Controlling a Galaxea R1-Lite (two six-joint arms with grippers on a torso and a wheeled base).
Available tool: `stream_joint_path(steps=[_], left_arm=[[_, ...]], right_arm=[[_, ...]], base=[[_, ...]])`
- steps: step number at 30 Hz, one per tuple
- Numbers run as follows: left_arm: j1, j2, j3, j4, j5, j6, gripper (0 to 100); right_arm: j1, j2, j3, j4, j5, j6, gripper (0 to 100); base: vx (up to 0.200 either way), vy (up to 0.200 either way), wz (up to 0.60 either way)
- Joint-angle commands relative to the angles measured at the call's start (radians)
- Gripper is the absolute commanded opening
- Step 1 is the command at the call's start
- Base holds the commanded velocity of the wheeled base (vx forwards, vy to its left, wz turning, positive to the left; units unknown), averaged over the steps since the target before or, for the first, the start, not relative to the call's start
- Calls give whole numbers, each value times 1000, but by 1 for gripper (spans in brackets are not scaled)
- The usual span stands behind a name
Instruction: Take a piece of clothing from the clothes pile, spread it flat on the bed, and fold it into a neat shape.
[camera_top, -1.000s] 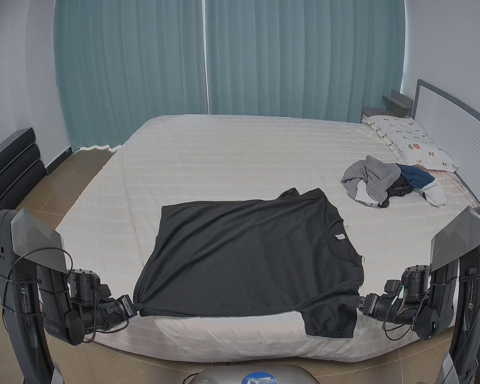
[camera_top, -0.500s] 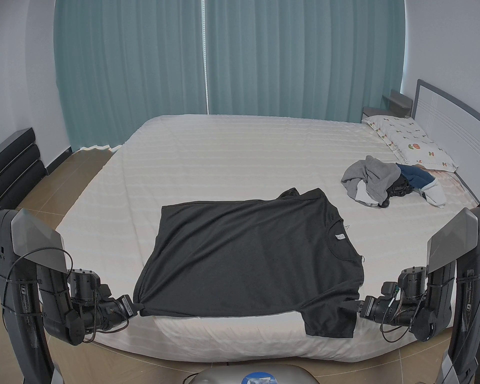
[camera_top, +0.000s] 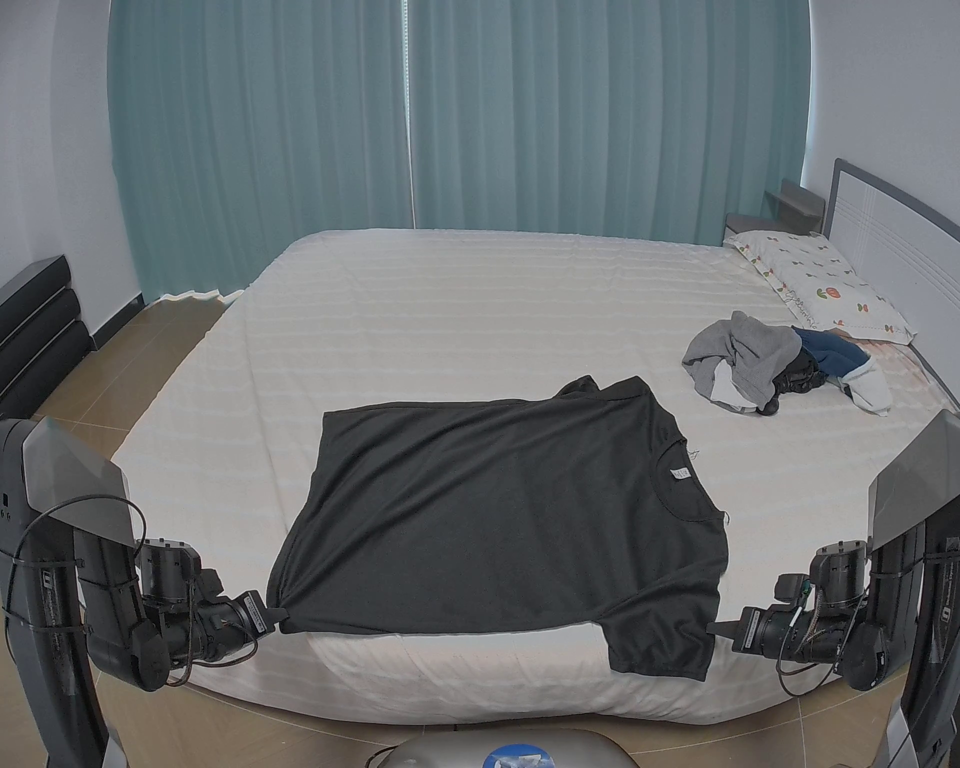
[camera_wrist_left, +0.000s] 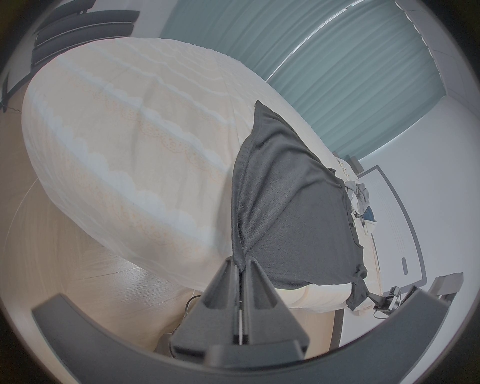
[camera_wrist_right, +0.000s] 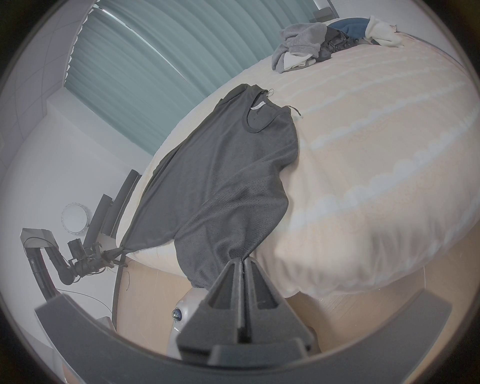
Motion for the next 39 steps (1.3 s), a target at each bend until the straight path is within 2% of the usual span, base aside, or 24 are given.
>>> stream_joint_path(steps=[1,4,6,9,15,18,20,26,39], left_arm=[[2,1,3,0,4,5,0],[2,0,6,-17,37,7,0],[-1,0,29,-95,90,5,0],[-3,1,83,-197,93,16,0],[6,-5,129,-198,104,149,0],[6,1,165,-198,132,240,0],[5,6,173,-198,144,267,0],[0,29,175,-198,149,286,0],[3,21,210,-194,153,360,0]], right_arm=[[0,-90,66,-16,-1,-7,0],[-3,-85,66,-15,-1,-12,0],[-5,-91,66,-2,-7,-12,0],[-3,-140,66,82,-11,-22,0],[-2,-240,66,237,-13,-88,0],[-3,-271,66,292,-13,-105,0],[-5,-280,66,315,-13,-121,0],[-6,-338,66,441,-14,-191,0],[-6,-438,66,639,-27,-282,0]], base=[[0,0,0],[0,0,0],[0,0,0],[0,0,0],[0,0,0],[0,0,0],[0,0,0],[0,0,0],[0,0,0]])
